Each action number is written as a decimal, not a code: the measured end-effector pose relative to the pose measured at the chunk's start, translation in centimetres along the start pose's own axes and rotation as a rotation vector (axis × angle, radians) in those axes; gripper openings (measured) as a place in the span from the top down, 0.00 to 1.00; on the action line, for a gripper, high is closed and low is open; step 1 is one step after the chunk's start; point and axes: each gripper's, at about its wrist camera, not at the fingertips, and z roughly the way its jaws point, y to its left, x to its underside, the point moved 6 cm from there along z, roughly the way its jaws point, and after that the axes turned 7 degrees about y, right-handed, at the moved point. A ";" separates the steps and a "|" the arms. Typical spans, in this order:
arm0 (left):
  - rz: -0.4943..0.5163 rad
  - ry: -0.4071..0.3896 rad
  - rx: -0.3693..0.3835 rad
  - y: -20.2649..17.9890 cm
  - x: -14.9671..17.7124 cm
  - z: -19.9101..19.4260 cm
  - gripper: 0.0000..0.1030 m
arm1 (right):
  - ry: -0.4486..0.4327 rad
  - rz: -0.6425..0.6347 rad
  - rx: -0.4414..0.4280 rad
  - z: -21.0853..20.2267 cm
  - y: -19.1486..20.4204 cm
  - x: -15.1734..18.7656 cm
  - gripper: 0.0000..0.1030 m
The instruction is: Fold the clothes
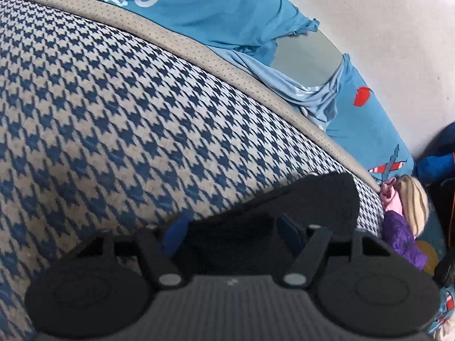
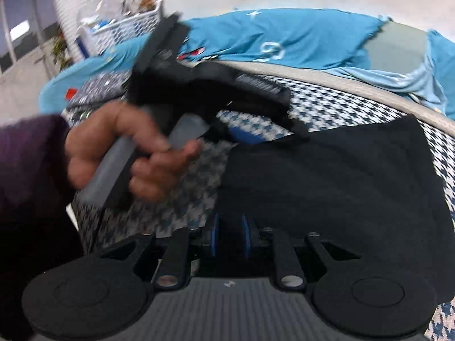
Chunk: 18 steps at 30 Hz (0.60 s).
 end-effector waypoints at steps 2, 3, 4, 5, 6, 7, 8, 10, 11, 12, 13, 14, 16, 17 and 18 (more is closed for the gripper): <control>-0.004 -0.002 -0.003 0.1 -0.2 -0.6 0.34 | 0.013 -0.039 0.015 0.1 0.9 0.4 0.83; -0.008 -0.002 0.000 0.2 -0.3 -1.0 0.34 | 0.021 -0.059 0.031 0.0 1.3 0.6 0.83; -0.010 0.002 0.003 0.3 -0.4 -1.4 0.34 | 0.028 -0.081 0.045 0.1 1.7 0.9 0.83; -0.007 0.009 0.000 0.3 -0.4 -1.9 0.33 | 0.035 -0.103 0.056 0.1 2.1 1.2 0.83; -0.002 0.015 -0.007 0.4 -0.3 -2.4 0.33 | 0.039 -0.123 0.064 0.0 2.4 1.5 0.83; 0.001 0.018 -0.007 0.4 -0.2 -2.8 0.33 | 0.043 -0.143 0.073 -0.1 2.8 1.8 0.83; 0.002 0.018 -0.001 0.4 -0.1 -3.3 0.32 | 0.046 -0.161 0.081 -0.1 3.0 2.0 0.82; 0.001 0.029 0.014 0.5 0.3 -4.0 0.31 | 0.050 -0.186 0.099 -0.2 3.4 2.4 0.82; 0.003 0.040 0.015 0.5 0.7 -4.2 0.31 | 0.053 -0.193 0.107 -0.2 3.6 2.5 0.82; 0.007 0.051 0.005 0.6 1.2 -4.3 0.31 | 0.055 -0.201 0.116 -0.2 3.7 2.6 0.82; 0.013 0.062 -0.008 0.6 1.7 -4.3 0.31 | 0.058 -0.210 0.126 -0.2 4.0 2.7 0.82; 0.018 0.073 -0.014 0.6 2.2 -4.3 0.31 | 0.062 -0.223 0.140 0.0 4.2 2.8 0.82; 0.027 0.096 -0.009 0.4 2.9 -4.0 0.31 | 0.066 -0.248 0.166 0.2 4.4 2.9 0.82; 0.037 0.099 -0.015 0.2 3.2 -3.8 0.31 | 0.066 -0.259 0.180 0.3 4.4 3.0 0.82; 0.049 0.095 -0.027 0.0 3.4 -3.6 0.31 | 0.068 -0.267 0.193 0.4 4.4 3.1 0.82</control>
